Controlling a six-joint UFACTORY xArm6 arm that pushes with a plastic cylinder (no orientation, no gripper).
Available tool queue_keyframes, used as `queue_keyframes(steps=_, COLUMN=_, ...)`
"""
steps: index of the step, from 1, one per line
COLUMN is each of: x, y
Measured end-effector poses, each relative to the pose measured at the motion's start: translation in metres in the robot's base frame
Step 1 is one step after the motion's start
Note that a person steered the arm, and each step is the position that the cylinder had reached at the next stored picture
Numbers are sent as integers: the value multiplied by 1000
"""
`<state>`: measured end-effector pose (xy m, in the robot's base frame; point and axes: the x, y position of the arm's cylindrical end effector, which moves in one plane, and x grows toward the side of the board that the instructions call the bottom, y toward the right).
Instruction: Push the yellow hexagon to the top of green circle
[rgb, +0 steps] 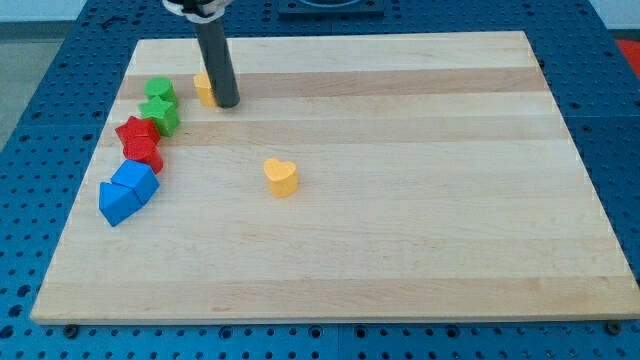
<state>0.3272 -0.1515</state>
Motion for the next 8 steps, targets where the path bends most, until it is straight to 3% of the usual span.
queue_keyframes(steps=6, x=-38, y=3)
queue_keyframes(steps=8, x=-18, y=42)
